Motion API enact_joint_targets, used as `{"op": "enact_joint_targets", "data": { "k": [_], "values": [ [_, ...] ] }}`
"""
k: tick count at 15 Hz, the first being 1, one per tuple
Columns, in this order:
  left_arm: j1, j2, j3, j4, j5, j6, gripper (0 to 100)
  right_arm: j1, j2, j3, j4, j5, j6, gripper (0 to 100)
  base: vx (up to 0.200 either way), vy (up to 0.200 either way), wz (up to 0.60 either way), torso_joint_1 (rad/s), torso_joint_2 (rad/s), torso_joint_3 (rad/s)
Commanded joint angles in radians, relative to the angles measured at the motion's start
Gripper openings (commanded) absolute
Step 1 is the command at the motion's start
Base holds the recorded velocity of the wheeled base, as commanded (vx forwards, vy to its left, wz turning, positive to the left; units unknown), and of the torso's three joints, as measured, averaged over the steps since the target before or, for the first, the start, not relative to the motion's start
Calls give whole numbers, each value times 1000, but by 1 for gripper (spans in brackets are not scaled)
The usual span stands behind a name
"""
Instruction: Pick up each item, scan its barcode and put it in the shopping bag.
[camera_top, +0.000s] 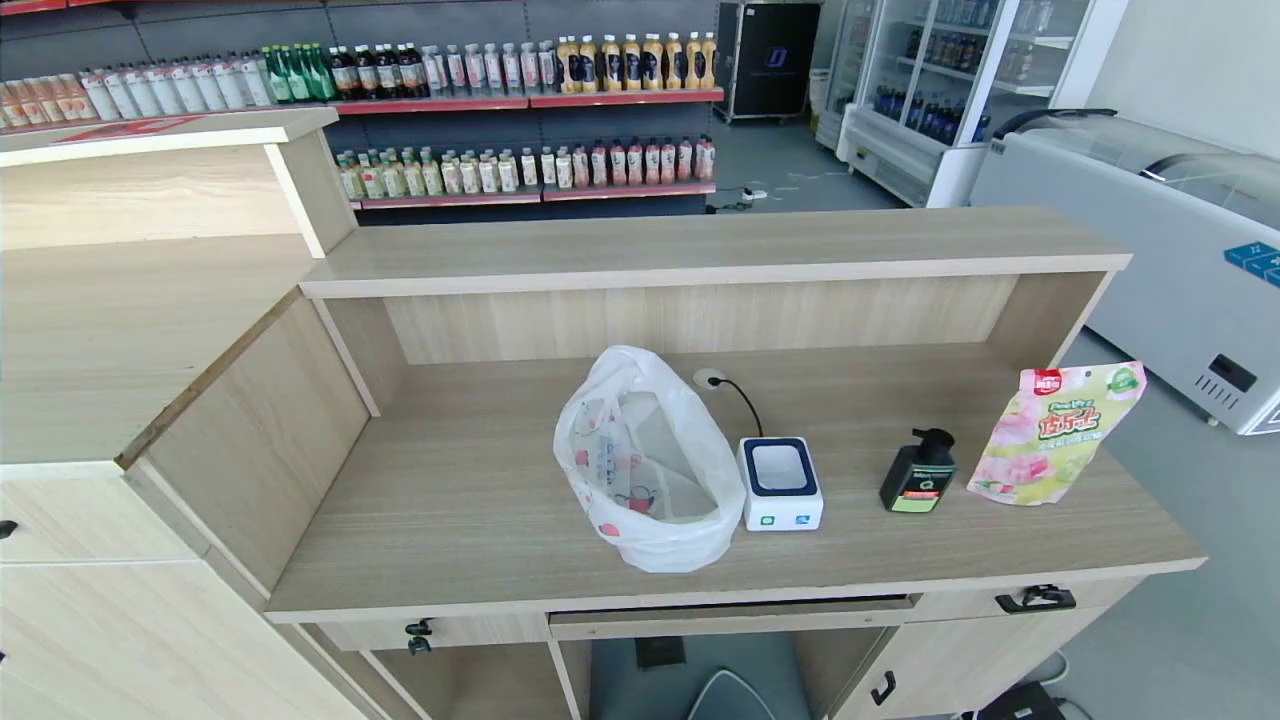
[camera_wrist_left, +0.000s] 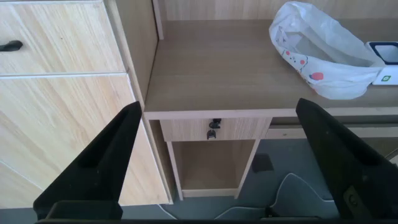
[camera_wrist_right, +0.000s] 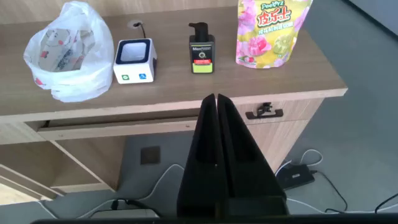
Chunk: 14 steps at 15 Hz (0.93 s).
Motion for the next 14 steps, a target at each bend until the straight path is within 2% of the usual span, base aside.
{"op": "enact_joint_targets", "data": {
  "k": [1, 2, 3, 5, 6, 7, 10, 11, 14],
  "values": [
    [0, 2, 0, 0, 0, 0, 100, 5, 350, -296, 93, 4, -12, 0, 0, 0, 0, 0, 0, 0],
    [0, 2, 0, 0, 0, 0, 100, 5, 602, -423, 22, -5, -10, 0, 0, 0, 0, 0, 0, 0],
    [0, 2, 0, 1, 0, 0, 100, -7, 712, -483, -45, 2, -4, 0, 0, 0, 0, 0, 0, 0],
    [0, 2, 0, 0, 0, 0, 100, -53, 985, -537, -263, 4, -52, 0, 0, 0, 0, 0, 0, 0],
    [0, 2, 0, 0, 0, 0, 100, -88, 1067, -526, -329, 32, -75, 100, 0, 0, 0, 0, 0, 0],
    [0, 2, 0, 0, 0, 0, 100, -116, 1157, -517, -387, 90, -95, 100, 0, 0, 0, 0, 0, 0],
    [0, 2, 0, 0, 0, 0, 100, -179, 1386, -468, -548, 153, -204, 100, 0, 0, 0, 0, 0, 0],
    [0, 2, 0, 0, 0, 0, 100, -193, 1493, -443, -622, 240, -256, 100, 0, 0, 0, 0, 0, 0],
    [0, 2, 0, 0, 0, 0, 100, -229, 1708, -509, -702, 351, -401, 100, 0, 0, 0, 0, 0, 0]
  ]
}}
